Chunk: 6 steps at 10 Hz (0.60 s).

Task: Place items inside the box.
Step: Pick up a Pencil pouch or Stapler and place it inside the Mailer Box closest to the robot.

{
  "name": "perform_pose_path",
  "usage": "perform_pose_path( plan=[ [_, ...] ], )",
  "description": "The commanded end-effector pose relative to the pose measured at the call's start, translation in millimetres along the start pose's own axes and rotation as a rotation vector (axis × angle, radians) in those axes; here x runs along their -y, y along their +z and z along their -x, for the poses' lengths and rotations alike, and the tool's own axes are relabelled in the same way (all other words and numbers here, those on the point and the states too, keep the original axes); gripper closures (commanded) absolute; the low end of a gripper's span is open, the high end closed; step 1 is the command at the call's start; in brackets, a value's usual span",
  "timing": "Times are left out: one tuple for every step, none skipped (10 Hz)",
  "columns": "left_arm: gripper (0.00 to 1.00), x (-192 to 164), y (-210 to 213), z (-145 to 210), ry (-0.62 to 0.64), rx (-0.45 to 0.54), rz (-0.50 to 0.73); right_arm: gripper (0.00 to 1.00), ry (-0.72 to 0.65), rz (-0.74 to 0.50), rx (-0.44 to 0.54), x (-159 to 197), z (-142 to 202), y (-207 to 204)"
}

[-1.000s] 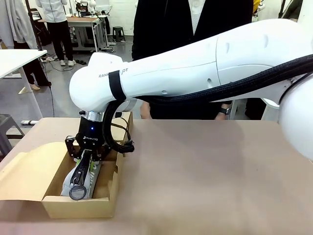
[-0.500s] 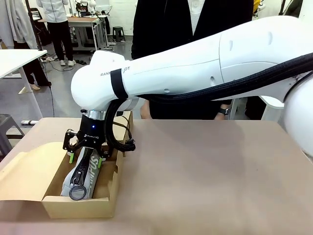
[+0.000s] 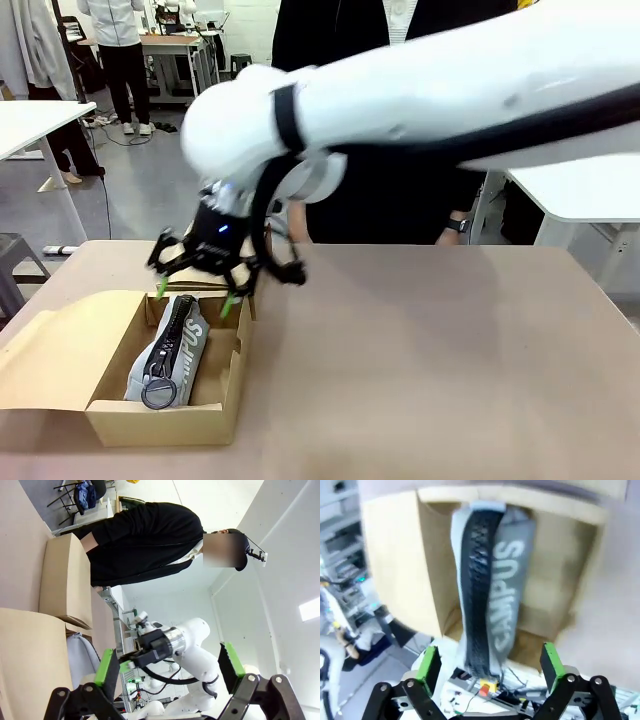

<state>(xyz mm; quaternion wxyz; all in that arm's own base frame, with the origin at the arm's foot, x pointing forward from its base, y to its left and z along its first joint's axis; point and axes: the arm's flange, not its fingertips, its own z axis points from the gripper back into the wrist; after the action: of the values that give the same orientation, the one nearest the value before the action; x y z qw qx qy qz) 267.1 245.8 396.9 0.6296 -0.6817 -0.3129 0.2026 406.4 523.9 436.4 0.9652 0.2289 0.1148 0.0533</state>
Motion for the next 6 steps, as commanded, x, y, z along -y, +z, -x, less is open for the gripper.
perform_pose_path(
  plan=[
    [0.00, 1, -2, 5, -0.014, -0.002, 0.014, 0.00, 0.014, -0.167, 0.004, 101, 72, 82],
    [0.00, 1, -2, 5, -0.014, -0.002, 0.014, 0.00, -0.039, -0.252, 0.032, 142, 97, 111],
    [0.00, 1, -2, 5, -0.014, -0.002, 0.014, 0.00, -0.015, -0.367, 0.092, 177, 122, 132],
    [0.00, 1, -2, 5, -0.014, -0.002, 0.014, 0.00, -0.027, -0.449, 0.173, 214, 145, 149],
    [0.00, 1, -2, 5, -0.014, -0.002, 0.014, 0.00, -0.021, -0.529, 0.191, 248, 161, 159],
    [0.00, 1, -2, 5, -0.014, -0.002, 0.014, 0.00, 0.112, -0.597, 0.131, 280, 177, 164]
  ],
)
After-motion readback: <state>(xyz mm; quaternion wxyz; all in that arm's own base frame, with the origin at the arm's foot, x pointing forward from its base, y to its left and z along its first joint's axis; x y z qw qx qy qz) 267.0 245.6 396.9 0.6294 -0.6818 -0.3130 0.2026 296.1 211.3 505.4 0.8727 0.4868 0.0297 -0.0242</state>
